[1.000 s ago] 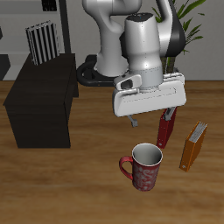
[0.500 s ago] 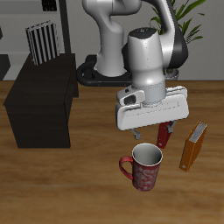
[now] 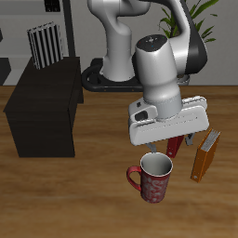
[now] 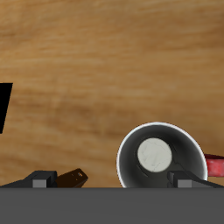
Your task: Place the striped book upright on top of the shelf and place the red mug on top of the shelf
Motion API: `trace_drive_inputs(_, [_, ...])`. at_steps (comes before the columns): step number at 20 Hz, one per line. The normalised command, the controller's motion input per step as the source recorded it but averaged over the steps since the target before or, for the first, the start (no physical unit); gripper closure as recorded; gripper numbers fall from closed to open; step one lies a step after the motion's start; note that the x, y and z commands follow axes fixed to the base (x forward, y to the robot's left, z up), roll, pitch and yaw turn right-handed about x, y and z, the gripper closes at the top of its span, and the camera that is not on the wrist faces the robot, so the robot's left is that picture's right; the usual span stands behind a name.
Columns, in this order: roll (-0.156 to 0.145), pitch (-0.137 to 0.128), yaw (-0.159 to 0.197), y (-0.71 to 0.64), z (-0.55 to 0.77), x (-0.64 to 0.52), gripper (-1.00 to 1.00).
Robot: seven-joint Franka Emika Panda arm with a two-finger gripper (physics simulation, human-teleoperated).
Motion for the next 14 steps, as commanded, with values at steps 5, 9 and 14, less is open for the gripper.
trace_drive_inputs(5, [0.009,0.006,-0.027,0.14,-0.06,0.01,-1.00])
trace_drive_inputs(9, [-0.006,0.048,-0.022,0.08,-0.27,0.08,-1.00])
trace_drive_inputs(14, [-0.010,0.019,0.006,-0.02,-0.19,0.03,-1.00])
